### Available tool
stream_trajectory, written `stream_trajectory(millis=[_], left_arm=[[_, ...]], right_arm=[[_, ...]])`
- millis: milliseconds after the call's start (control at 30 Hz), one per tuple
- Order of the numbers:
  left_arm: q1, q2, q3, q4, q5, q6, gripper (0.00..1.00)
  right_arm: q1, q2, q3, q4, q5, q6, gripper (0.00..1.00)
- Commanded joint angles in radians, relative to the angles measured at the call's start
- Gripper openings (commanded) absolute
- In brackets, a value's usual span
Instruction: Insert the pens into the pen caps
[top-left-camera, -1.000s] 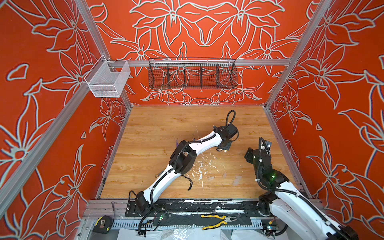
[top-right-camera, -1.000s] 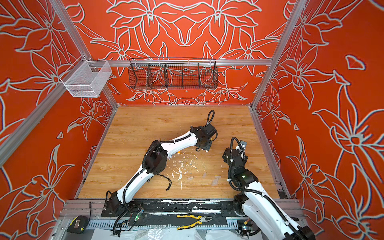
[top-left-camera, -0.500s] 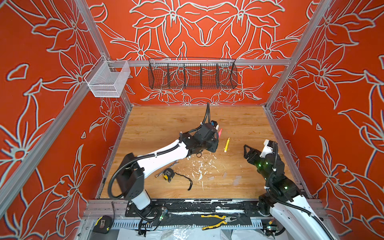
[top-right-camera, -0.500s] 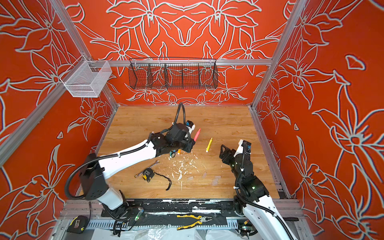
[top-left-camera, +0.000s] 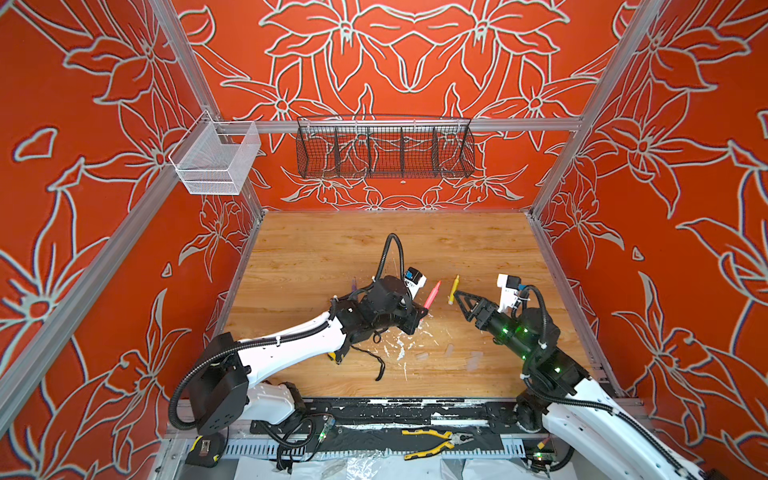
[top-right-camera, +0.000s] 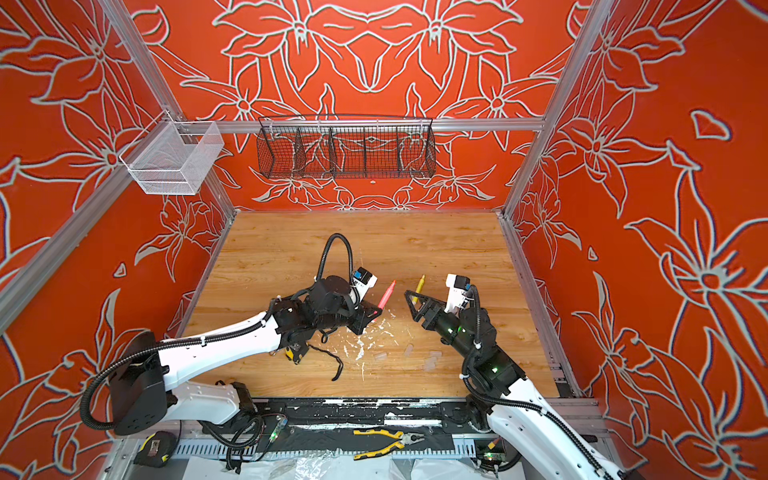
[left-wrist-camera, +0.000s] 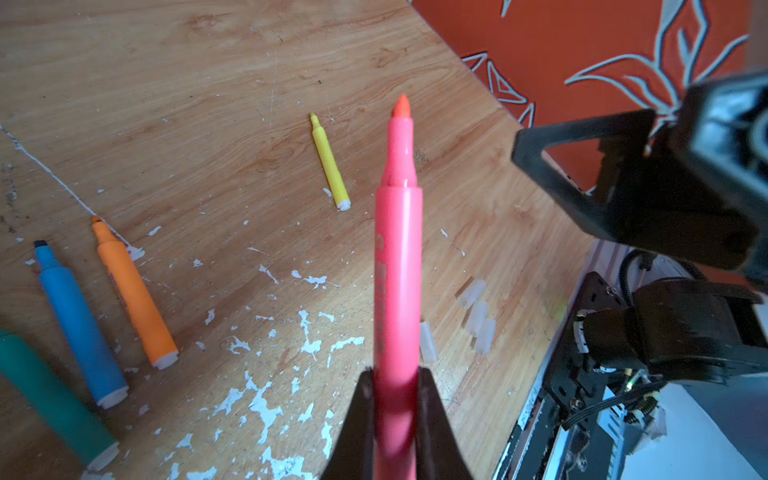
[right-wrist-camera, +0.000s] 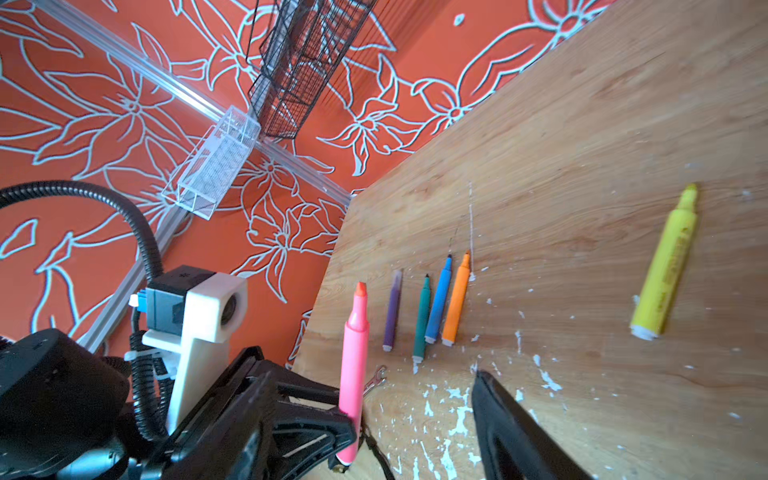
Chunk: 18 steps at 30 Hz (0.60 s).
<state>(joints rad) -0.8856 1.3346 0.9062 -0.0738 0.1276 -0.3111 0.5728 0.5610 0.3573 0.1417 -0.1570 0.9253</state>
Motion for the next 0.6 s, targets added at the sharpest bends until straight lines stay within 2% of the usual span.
stream_trajectory(millis=[0, 100, 233, 433, 567], left_arm=[[-0.009, -0.040, -0.026, 0.070, 0.022, 0.002, 0.00], [-0.013, -0.050, -0.038, 0.074, 0.033, 0.005, 0.00], [-0.019, -0.051, -0.043, 0.072, 0.053, 0.016, 0.00], [-0.028, -0.050, -0.055, 0.076, 0.072, 0.031, 0.00], [-0.033, -0.048, -0.057, 0.071, 0.076, 0.038, 0.00]], right_arm=[[0.065, 0.056, 0.012, 0.095, 0.012, 0.021, 0.76], [0.096, 0.122, 0.017, 0.153, 0.016, 0.027, 0.74], [0.119, 0.196, 0.028, 0.213, 0.012, 0.030, 0.67], [0.141, 0.263, 0.057, 0.219, 0.037, 0.017, 0.58], [0.145, 0.271, 0.061, 0.219, 0.048, 0.017, 0.46]])
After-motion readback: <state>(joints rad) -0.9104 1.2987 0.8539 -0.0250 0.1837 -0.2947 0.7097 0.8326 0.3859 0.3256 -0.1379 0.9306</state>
